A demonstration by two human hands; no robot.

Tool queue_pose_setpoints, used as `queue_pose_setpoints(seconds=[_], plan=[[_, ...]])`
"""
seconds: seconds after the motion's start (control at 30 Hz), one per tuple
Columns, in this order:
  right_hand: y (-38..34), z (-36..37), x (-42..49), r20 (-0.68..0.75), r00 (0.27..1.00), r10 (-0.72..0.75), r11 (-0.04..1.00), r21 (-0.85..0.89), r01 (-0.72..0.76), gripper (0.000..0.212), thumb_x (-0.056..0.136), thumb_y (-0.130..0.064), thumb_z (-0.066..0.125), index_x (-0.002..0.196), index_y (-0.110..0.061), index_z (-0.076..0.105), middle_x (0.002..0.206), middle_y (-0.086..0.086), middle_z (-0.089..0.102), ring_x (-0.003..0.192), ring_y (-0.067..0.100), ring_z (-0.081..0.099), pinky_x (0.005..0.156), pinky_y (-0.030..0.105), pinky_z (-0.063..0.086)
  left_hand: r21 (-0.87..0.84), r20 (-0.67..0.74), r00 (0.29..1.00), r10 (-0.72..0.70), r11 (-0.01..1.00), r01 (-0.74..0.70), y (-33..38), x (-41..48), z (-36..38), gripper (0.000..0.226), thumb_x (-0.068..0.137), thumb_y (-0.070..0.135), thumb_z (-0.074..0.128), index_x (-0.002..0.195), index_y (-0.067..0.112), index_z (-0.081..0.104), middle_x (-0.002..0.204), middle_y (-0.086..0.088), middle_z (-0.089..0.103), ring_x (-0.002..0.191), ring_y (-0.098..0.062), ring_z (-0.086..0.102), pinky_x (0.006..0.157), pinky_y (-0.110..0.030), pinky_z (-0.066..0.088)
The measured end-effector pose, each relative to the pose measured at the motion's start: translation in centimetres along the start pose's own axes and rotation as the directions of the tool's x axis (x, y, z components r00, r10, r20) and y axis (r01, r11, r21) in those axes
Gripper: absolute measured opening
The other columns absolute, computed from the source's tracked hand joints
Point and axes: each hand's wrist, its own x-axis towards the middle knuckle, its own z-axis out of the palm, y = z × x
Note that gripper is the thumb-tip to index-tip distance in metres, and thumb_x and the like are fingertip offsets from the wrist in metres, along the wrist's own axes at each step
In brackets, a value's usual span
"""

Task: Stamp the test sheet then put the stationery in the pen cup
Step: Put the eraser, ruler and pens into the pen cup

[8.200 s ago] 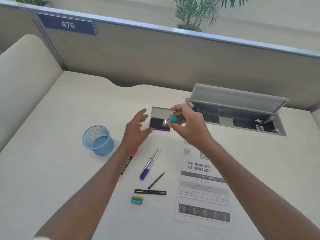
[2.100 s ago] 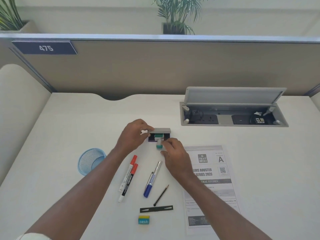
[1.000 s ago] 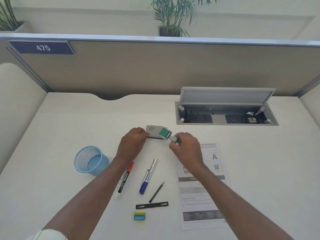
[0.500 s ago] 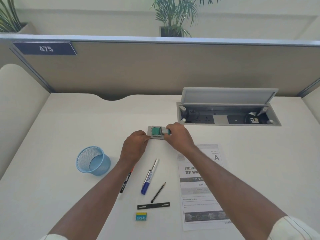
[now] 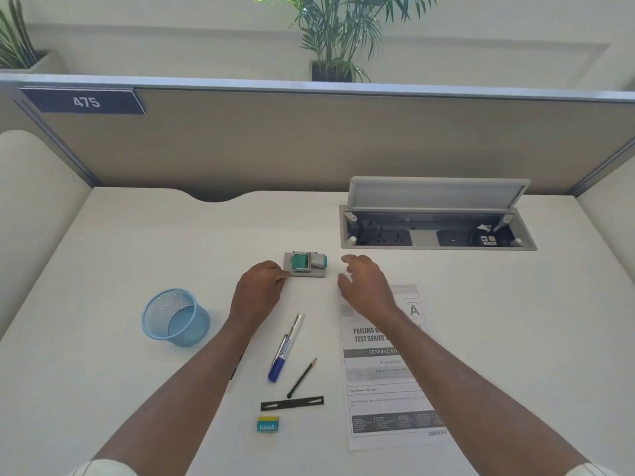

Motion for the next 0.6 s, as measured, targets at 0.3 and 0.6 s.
queue_pose_setpoints(seconds=[0.3, 0.6], plan=[[2.7, -1.9, -7.0, -0.046, 0.999, -0.002, 0.999, 0.039, 0.004, 0.041, 0.104, -0.021, 0.061, 0.144, -0.014, 0.062, 0.137, 0.003, 0.064, 0.128, 0.024, 0.059, 0.102, 0.041, 0.054, -0.102, -0.139, 0.985, -0.102, 0.991, 0.089, 1.6, -3.4, -0.6, 0.019, 0.099, 0.008, 0.076, 0.116, 0.01, 0.084, 0.104, -0.009, 0.079, 0.09, -0.031, 0.075, 0.082, -0.042, 0.062], [0.0, 2.5, -17.1, 0.174, 0.962, -0.211, 0.977, 0.023, 0.21, 0.024, 0.1, -0.028, 0.07, 0.123, -0.024, 0.073, 0.117, -0.008, 0.067, 0.117, 0.015, 0.059, 0.089, 0.036, 0.054, -0.344, -0.134, 0.893, -0.43, 0.865, 0.365, 4.7, -17.4, -2.2, 0.017, 0.095, 0.008, 0.08, 0.107, 0.018, 0.085, 0.101, 0.003, 0.077, 0.079, -0.012, 0.072, 0.08, -0.033, 0.062]])
